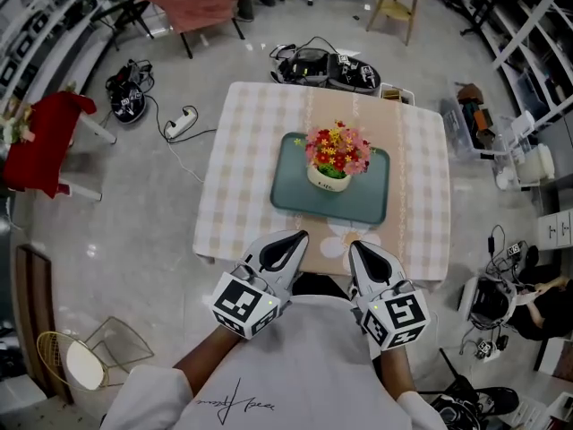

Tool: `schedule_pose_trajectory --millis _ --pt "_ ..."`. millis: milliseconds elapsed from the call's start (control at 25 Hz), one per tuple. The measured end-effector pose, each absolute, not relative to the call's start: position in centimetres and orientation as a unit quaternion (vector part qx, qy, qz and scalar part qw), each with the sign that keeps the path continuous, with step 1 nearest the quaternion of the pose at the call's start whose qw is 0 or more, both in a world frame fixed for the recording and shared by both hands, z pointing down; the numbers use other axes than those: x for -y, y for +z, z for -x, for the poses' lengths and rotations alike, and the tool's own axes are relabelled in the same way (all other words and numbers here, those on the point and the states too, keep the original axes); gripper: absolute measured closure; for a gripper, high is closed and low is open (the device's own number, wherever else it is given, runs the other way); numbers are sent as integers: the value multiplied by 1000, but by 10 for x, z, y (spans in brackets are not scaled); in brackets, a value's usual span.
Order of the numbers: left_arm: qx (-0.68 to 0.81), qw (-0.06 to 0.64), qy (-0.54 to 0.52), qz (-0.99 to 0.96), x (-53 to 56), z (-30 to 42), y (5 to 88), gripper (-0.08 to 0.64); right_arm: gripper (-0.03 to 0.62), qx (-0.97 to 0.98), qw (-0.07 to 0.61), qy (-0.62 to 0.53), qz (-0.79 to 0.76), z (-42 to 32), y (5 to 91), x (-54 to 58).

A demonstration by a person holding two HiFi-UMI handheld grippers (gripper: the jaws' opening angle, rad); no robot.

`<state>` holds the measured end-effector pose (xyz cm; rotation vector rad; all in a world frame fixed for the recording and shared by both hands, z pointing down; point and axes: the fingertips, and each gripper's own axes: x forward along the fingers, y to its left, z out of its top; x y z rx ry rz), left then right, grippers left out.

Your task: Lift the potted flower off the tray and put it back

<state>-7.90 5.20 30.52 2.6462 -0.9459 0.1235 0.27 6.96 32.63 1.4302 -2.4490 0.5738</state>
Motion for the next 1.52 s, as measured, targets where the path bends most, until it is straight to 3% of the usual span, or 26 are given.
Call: schedule_pose_trajectory --millis 360,1520 --pt "360 124 59 -923 -31 54 314 563 584 865 113 174 -458 -19 335 -46" --pt "363 135 148 -910 34 39 397 552 554 876 150 202 -412 -17 398 19"
